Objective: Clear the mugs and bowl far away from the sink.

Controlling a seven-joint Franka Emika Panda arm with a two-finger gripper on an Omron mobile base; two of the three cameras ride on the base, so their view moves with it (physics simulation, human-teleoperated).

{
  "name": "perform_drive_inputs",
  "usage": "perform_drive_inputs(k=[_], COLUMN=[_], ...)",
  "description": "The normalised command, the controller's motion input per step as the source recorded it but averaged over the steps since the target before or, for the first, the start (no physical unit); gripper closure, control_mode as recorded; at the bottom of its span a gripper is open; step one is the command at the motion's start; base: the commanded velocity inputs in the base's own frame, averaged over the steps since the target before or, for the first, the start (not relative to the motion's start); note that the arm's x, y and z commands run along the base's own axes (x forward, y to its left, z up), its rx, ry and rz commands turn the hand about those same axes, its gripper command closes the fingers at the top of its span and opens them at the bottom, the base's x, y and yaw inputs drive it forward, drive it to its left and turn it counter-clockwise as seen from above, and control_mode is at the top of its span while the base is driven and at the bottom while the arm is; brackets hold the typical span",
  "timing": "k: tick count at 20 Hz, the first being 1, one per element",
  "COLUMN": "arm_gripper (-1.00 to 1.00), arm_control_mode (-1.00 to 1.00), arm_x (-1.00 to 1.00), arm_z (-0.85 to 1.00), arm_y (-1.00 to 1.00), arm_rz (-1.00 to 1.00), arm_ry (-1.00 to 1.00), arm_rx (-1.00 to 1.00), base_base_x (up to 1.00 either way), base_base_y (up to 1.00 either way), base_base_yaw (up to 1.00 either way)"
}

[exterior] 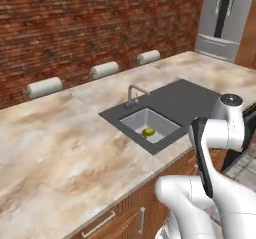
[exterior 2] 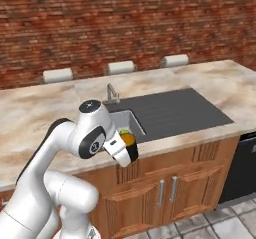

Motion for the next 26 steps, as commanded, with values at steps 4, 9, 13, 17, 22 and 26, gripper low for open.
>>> perform_drive_inputs(k=[4, 9, 13, 17, 22, 26], arm_gripper=[1.0, 1.0, 1.0, 1.0, 1.0, 1.0], arm_control_mode=[1.0, 1.0, 1.0, 1.0, 1.0, 1.0], arm_x=[0.0, 0.0, 0.0, 0.0, 0.0, 0.0], arm_z=[0.0, 0.0, 0.0, 0.0, 0.0, 0.0], arm_y=[0.0, 0.0, 0.0, 0.0, 0.0, 0.0], arm_rz=[0.0, 0.0, 0.0, 0.0, 0.0, 0.0], arm_ry=[0.0, 0.0, 0.0, 0.0, 0.0, 0.0], arm_rx=[0.0, 0.0, 0.0, 0.0, 0.0, 0.0], base_base_x=[0.18, 0.59, 0.63, 0.66, 0.75, 0.74], base_base_y=[-0.81, -0.77, -0.74, -0.65, -0.66, -0.68], base_base_yaw=[-0.75, -0.63, -0.63, -0.63, -0.58, -0.57])
